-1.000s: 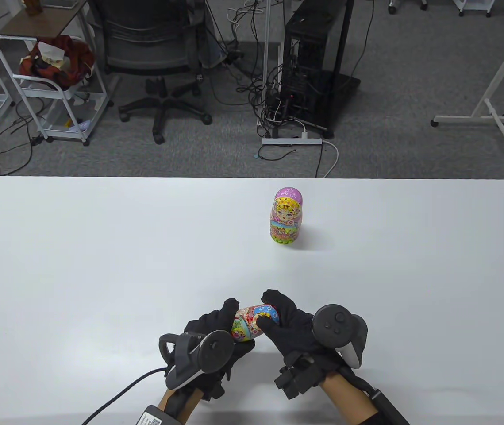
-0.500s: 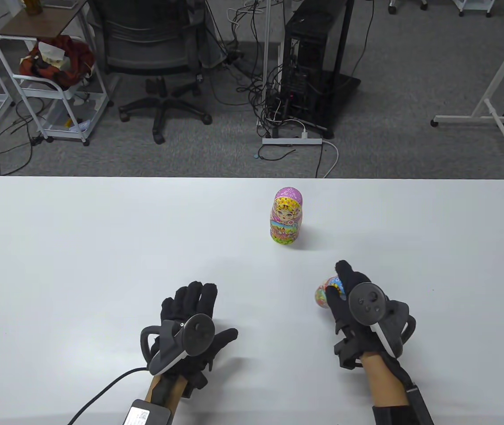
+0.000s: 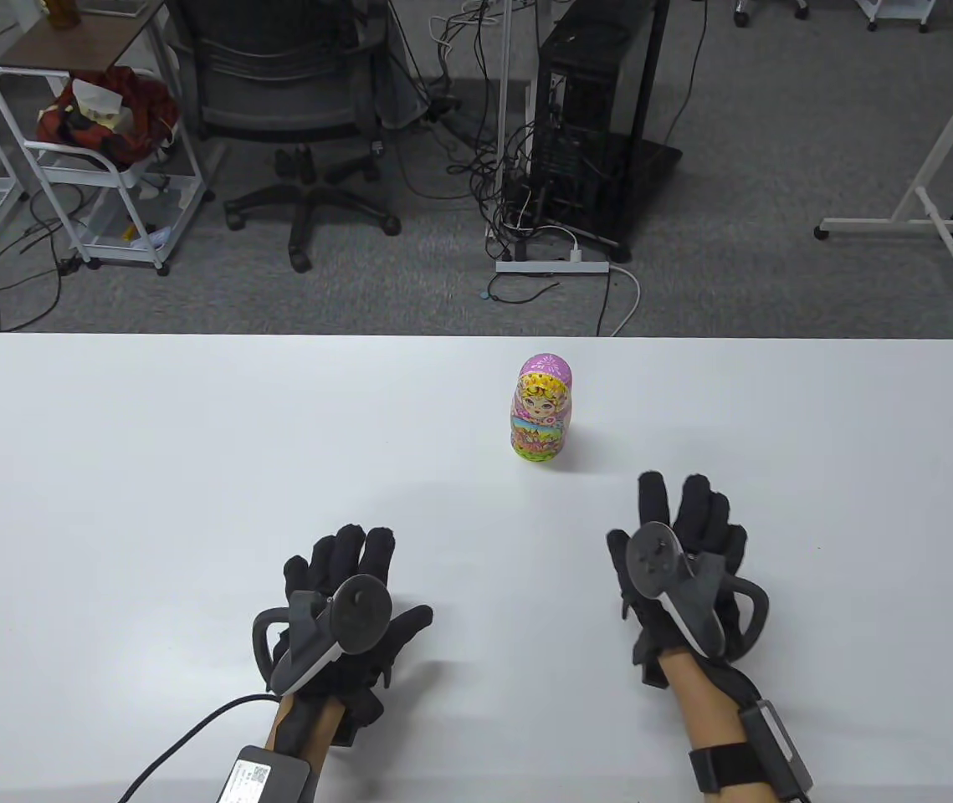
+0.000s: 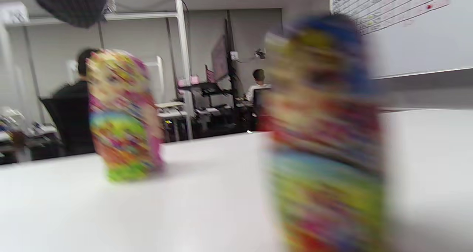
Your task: Nest individual Russian dolls into a nested set
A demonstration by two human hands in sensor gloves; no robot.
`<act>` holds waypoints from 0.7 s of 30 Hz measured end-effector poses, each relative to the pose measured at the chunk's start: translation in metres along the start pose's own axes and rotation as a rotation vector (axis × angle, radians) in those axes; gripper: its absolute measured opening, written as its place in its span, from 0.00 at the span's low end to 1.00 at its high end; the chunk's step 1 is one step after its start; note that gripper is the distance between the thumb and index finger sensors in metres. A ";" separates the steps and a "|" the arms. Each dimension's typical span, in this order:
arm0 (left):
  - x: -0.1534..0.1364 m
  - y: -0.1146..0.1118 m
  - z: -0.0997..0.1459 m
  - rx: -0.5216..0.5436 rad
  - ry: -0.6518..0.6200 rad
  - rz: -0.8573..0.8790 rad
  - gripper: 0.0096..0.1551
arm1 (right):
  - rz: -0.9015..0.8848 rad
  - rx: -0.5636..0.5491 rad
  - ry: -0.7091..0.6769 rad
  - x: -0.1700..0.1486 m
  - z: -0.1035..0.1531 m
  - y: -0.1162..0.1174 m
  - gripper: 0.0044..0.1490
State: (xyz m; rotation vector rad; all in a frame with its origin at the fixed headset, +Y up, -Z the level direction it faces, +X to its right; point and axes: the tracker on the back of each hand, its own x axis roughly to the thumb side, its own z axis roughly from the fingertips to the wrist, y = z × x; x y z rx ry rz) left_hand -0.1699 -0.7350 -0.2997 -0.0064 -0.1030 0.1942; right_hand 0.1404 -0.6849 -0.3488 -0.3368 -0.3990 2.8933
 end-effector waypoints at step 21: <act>0.002 0.006 0.002 -0.013 -0.009 0.040 0.61 | -0.087 0.303 0.289 0.086 -0.117 0.066 0.52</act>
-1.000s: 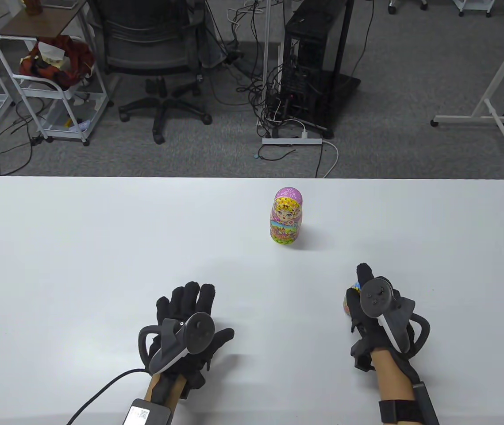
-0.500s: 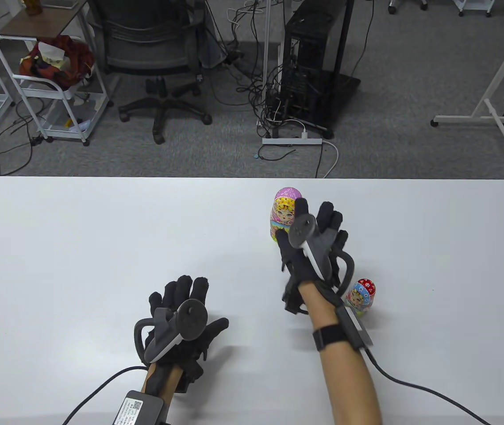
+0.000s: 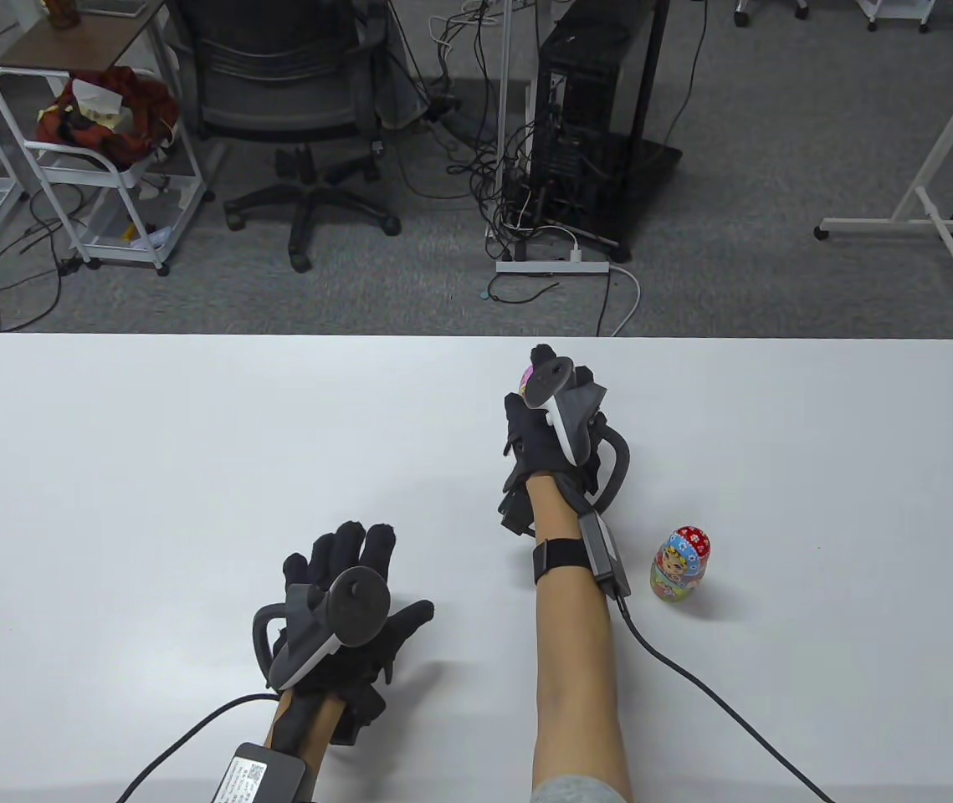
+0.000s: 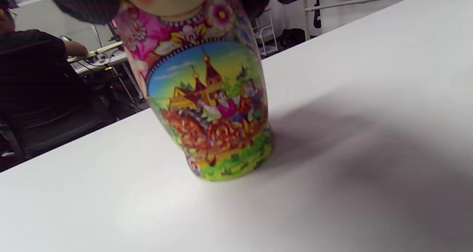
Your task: Nest individual Russian dolls into a nested set
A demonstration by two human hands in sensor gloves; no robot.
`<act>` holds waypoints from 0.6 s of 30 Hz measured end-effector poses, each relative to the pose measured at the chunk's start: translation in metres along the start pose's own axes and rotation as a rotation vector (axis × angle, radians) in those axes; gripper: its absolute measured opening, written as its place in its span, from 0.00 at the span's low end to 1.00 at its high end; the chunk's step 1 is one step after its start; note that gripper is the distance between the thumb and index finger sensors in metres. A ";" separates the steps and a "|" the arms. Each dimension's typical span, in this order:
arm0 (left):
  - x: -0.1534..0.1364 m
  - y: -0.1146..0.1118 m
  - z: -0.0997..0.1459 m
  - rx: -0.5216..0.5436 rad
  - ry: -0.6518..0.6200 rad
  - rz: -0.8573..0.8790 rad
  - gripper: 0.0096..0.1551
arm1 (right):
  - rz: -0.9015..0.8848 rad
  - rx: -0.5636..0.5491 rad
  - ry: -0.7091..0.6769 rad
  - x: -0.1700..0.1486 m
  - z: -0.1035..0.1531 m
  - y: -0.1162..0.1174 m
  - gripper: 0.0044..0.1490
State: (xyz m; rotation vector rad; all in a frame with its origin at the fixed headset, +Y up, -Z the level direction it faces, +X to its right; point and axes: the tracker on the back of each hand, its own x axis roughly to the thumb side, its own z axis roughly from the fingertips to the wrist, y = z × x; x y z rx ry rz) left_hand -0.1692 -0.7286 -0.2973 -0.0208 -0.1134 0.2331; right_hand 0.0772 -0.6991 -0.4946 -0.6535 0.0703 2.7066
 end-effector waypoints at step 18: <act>0.021 0.002 0.012 -0.045 -0.108 0.104 0.77 | -0.554 0.102 -0.610 -0.083 0.172 -0.039 0.51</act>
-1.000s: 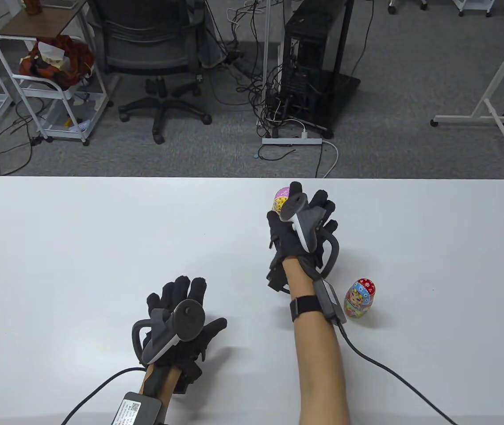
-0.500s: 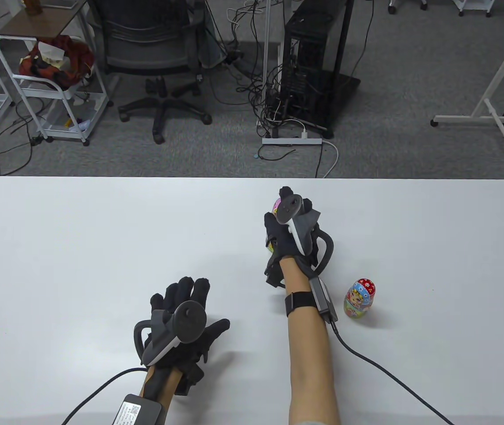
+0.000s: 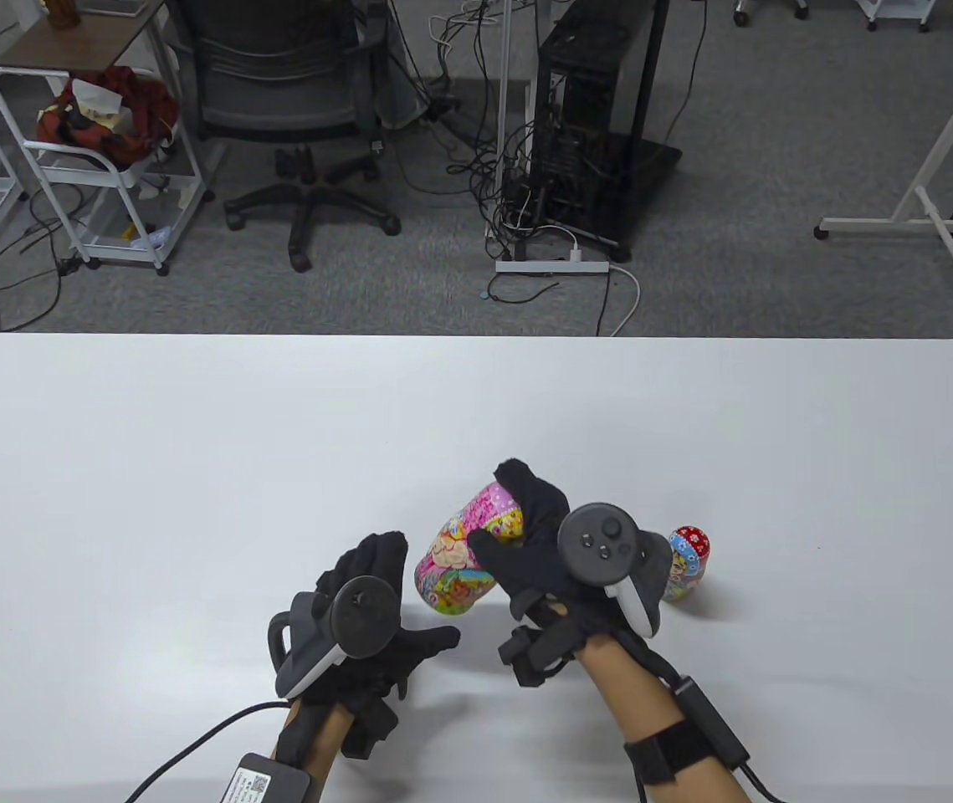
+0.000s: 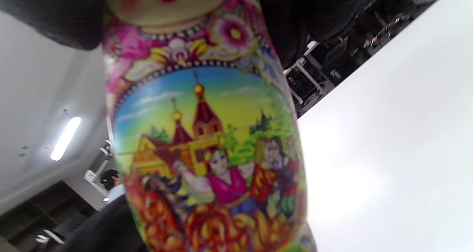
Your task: Nest individual Russian dolls into a nested set
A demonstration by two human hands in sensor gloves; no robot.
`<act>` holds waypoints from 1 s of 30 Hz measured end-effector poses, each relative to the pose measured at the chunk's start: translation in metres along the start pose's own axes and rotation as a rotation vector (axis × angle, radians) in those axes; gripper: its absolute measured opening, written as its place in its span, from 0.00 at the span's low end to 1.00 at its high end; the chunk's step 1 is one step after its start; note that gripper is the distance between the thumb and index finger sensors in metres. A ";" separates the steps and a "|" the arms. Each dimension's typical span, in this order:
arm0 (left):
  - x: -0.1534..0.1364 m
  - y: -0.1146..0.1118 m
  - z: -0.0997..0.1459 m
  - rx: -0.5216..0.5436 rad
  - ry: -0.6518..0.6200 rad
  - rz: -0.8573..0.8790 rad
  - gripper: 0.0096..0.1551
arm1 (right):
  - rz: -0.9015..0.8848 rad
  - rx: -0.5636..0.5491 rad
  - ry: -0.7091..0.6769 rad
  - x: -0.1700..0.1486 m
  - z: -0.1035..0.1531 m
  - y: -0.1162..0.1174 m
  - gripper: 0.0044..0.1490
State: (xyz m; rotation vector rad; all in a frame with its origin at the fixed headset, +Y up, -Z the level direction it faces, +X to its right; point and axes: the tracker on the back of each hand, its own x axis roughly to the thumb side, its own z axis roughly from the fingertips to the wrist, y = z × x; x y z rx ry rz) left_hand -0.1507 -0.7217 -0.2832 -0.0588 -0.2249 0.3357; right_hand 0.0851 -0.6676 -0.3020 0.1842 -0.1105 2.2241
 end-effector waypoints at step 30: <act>-0.014 0.001 0.006 0.126 0.049 -0.072 0.73 | 0.211 -0.191 -0.188 -0.003 0.028 -0.009 0.59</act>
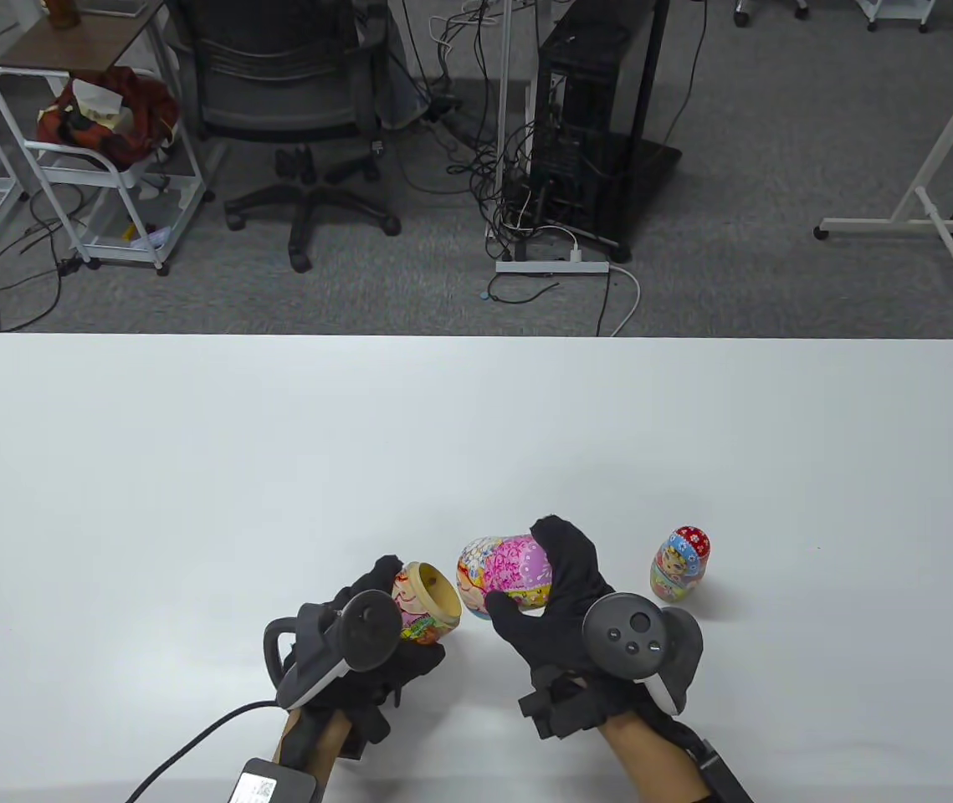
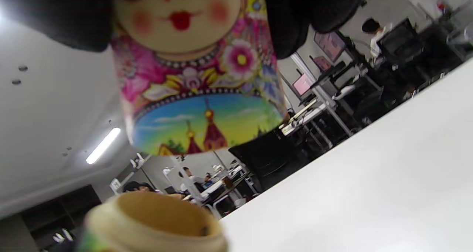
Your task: Nest individual Russian dolls into a nested set
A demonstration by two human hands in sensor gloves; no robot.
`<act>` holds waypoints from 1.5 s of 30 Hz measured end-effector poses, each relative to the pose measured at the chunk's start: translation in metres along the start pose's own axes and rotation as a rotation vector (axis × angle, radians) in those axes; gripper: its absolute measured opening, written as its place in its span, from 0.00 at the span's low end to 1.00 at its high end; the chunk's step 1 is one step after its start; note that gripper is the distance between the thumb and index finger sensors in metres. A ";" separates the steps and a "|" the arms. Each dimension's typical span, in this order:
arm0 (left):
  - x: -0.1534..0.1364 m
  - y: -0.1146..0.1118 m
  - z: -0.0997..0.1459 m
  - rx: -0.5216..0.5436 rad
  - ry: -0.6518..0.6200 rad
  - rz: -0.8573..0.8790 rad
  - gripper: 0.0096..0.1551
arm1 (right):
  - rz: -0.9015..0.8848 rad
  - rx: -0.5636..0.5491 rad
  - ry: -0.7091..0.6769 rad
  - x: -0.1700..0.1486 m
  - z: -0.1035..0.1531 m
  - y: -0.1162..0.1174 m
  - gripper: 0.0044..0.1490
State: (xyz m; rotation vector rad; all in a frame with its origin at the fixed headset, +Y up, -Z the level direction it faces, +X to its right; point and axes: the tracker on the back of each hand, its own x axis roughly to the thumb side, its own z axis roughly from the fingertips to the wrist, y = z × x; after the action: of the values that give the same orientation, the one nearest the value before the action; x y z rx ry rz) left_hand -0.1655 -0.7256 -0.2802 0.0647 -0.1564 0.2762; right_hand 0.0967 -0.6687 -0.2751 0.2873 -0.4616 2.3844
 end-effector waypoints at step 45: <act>0.006 -0.001 -0.001 -0.003 -0.038 0.054 0.72 | 0.724 0.195 0.656 -0.132 -0.013 -0.022 0.45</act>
State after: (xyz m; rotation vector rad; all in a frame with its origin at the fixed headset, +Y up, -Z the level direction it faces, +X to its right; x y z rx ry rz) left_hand -0.1589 -0.7252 -0.2800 0.0629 -0.1964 0.3287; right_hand 0.2077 -0.7253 -0.3246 -0.6825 -0.0031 3.0112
